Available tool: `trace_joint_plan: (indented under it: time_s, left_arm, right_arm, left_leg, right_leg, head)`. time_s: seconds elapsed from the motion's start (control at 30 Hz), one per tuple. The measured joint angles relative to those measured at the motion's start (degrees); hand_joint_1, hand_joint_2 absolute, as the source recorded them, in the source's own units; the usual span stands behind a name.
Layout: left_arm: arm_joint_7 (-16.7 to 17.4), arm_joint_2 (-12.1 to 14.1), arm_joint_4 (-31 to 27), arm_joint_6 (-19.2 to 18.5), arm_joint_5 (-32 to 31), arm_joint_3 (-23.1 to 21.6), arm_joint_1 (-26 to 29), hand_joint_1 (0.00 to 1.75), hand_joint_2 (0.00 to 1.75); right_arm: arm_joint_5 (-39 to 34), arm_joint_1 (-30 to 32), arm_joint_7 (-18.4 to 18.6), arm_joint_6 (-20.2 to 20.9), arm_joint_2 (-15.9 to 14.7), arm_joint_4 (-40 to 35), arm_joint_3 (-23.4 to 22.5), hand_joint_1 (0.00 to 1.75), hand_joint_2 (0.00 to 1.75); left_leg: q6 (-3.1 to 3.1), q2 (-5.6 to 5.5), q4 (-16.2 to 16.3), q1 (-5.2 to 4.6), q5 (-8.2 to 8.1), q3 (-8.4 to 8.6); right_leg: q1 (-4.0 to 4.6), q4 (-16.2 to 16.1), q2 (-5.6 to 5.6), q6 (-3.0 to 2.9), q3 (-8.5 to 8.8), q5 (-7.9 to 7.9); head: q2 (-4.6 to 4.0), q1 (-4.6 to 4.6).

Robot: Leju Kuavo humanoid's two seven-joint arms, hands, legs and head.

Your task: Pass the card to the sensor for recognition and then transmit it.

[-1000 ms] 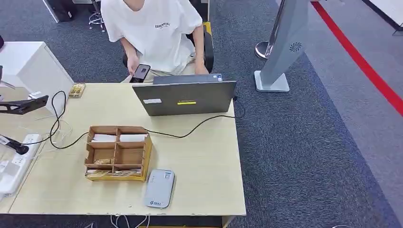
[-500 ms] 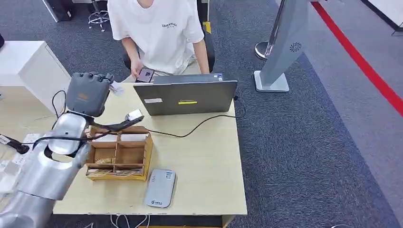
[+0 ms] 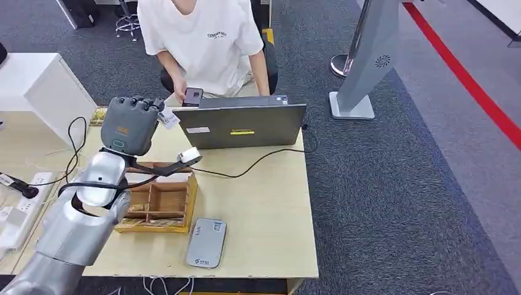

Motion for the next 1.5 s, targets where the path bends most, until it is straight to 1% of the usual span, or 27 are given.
trace_joint_plan:
  time_s: [0.13, 0.2, 0.27, 0.4, 0.5, 0.57, 0.7, 0.83, 0.93, 1.1, 1.33, 1.5]
  left_arm:
    - [-0.46, -0.07, -0.61, 0.87, 0.06, -0.02, 0.96, 1.75, 1.75]
    - [-1.66, -0.37, -1.27, 1.79, 1.57, -0.02, 2.49, 1.75, 1.75]
    - [-2.38, -1.23, -1.77, 3.04, 3.13, -0.02, 4.90, 1.75, 1.75]
    - [-2.56, -3.15, -1.90, 6.41, 3.87, -0.02, 11.03, 1.75, 1.75]
    - [-2.93, -5.03, -1.99, 10.08, 4.33, -0.04, 17.08, 1.75, 1.75]
    - [-3.06, -5.86, -2.87, 11.59, 4.09, -0.31, 21.24, 1.75, 1.75]
    - [-2.84, -6.49, -7.51, 12.79, 2.65, -0.63, 29.18, 1.75, 1.75]
    - [-2.80, -6.64, -11.32, 13.36, 2.18, -1.07, 34.18, 1.75, 1.75]
    - [-2.80, -6.64, -12.98, 13.51, 2.14, -1.29, 36.15, 1.75, 1.75]
    - [-2.80, -6.64, -14.34, 13.51, 2.14, -1.35, 37.29, 1.75, 1.75]
    - [-3.21, -6.95, -14.47, 13.53, 2.53, -1.35, 38.79, 1.75, 1.75]
    - [-3.39, -7.26, -14.34, 13.62, 4.11, -1.35, 40.27, 1.75, 1.75]
  right_arm:
    - [0.02, 0.02, -0.02, -0.11, 0.13, 0.00, 0.00, 0.00, 1.75]
    - [0.04, 0.02, -0.20, -0.11, 0.28, 0.00, -0.13, 0.00, 1.75]
    - [0.18, 0.00, -0.20, -0.13, 0.37, 0.00, -0.37, 0.00, 1.75]
    - [0.61, 0.01, -0.15, -0.42, 0.61, 0.00, -0.72, 0.00, 1.75]
    - [-0.07, 0.01, -0.22, -1.09, 0.77, 0.00, -1.44, 0.00, 1.75]
    - [-0.53, 0.04, -0.24, -1.44, 0.79, 0.00, -1.97, 0.00, 1.75]
    - [-1.07, 0.21, 0.28, -2.10, 0.81, 0.00, -3.08, 0.00, 1.75]
    - [-1.20, 0.32, 0.42, -2.51, 0.87, 0.00, -4.07, 0.00, 1.75]
    - [-1.20, 0.42, 0.42, -2.62, 0.90, 0.00, -4.28, 0.00, 1.75]
    - [-1.20, 0.42, 0.42, -2.69, 0.94, 0.00, -4.33, 0.00, 1.75]
    - [-0.85, 0.42, 0.26, -2.89, 0.94, 0.00, -4.59, 0.00, 1.75]
    - [-0.83, 0.46, 0.26, -2.91, 0.94, 0.00, -5.22, 0.00, 1.75]
  left_leg:
    - [0.00, 0.00, 0.00, -0.02, 0.00, 0.00]
    - [0.01, 0.00, 0.00, -0.03, -0.01, 0.00]
    - [0.02, 0.00, 0.00, -0.05, -0.02, -0.01]
    - [0.04, 0.02, 0.00, -0.07, -0.04, -0.01]
    - [0.06, 0.01, 0.00, -0.08, -0.06, -0.02]
    - [0.05, 0.03, 0.00, -0.08, -0.07, -0.03]
    - [0.06, 0.01, -0.01, -0.08, -0.07, -0.10]
    - [0.05, 0.01, -0.02, -0.08, -0.07, -0.11]
    - [0.07, 0.00, -0.02, -0.07, -0.05, -0.11]
    - [0.08, 0.00, -0.02, -0.07, -0.01, -0.10]
    - [0.08, 0.00, -0.01, -0.08, -0.01, -0.11]
    - [0.09, 0.00, -0.01, -0.08, -0.02, -0.13]
  right_leg:
    - [-0.01, 0.00, 0.00, 0.00, 0.00, 0.00]
    - [-0.03, -0.01, 0.00, 0.00, 0.00, 0.00]
    - [-0.04, -0.02, 0.00, 0.01, 0.00, 0.00]
    - [-0.06, -0.03, 0.01, 0.01, -0.01, -0.01]
    - [-0.07, -0.04, 0.01, 0.01, -0.01, -0.02]
    - [-0.07, -0.04, 0.02, 0.01, -0.04, -0.02]
    - [-0.06, -0.05, 0.01, 0.01, -0.12, -0.03]
    - [-0.06, -0.05, -0.01, 0.02, -0.12, -0.03]
    - [-0.06, -0.05, -0.03, 0.02, -0.11, -0.02]
    - [-0.06, -0.04, -0.04, 0.06, -0.10, 0.02]
    - [-0.07, -0.04, -0.05, 0.07, -0.10, 0.02]
    - [-0.07, -0.05, -0.06, 0.07, -0.11, 0.01]
  head:
    - [0.00, 0.02]
    - [0.00, 0.00]
    - [0.00, 0.02]
    - [0.00, -0.02]
    - [0.00, -0.04]
    - [0.00, -0.07]
    - [0.00, -0.07]
    - [0.00, -0.09]
    - [0.00, -0.07]
    - [0.00, -0.07]
    - [0.00, -0.09]
    - [0.00, -0.07]
